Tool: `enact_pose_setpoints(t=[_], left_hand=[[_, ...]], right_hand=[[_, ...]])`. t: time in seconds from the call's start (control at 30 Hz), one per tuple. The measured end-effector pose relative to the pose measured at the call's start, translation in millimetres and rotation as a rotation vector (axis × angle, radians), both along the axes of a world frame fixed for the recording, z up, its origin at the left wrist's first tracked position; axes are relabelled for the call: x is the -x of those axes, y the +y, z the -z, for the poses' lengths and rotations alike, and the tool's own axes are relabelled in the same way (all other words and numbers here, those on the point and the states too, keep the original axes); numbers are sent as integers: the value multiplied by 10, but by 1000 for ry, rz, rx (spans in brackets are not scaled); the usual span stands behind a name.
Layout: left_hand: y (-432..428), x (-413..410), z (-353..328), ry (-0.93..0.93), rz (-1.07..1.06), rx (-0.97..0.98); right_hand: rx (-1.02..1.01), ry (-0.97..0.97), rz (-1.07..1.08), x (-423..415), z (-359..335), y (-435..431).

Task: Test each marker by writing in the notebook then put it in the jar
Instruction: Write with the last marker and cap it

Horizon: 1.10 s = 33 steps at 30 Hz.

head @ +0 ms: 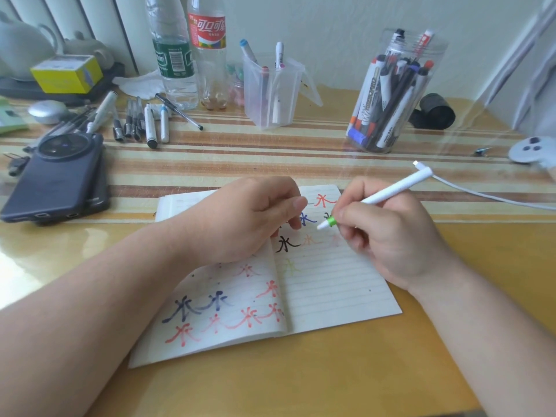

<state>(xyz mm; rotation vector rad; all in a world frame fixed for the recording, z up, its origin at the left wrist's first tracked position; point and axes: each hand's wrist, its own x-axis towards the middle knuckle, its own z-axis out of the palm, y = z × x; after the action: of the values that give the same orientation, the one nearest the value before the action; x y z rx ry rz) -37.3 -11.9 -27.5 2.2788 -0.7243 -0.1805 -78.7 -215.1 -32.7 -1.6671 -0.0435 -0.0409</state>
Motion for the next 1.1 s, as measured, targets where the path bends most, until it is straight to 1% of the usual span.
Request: enact_pose_setpoints(t=[0.07,0.13,0.27,0.43,0.5,0.67,0.83,0.97,1.1], left_hand=[[3,-9,11,-31,-11,-10],[4,-15,21,-66,-8,-6],[5,-14,33,-85,-7,14],[12,-23,44,-105,-4,10],[11,-27,48,-109,4,4],[1,-9,51,-170,37,48],[-16,5,55,-201,67,92],[-10,-7,63,-255,81,106],[-17,1,42,-286,78,136]], right_hand=[[-121,-26,34,-32,9,1],[-180,-38,37,-46,20,5],[-228,-49,38,-43,36,12],[-309,-86,93,-45,17,0],[-304,-79,68,-38,16,2],[-214,-97,-3,-7,34,25],[-233,-94,21,-5,22,8],[-194,-61,-64,10,40,16],[-156,-92,-79,29,54,28]])
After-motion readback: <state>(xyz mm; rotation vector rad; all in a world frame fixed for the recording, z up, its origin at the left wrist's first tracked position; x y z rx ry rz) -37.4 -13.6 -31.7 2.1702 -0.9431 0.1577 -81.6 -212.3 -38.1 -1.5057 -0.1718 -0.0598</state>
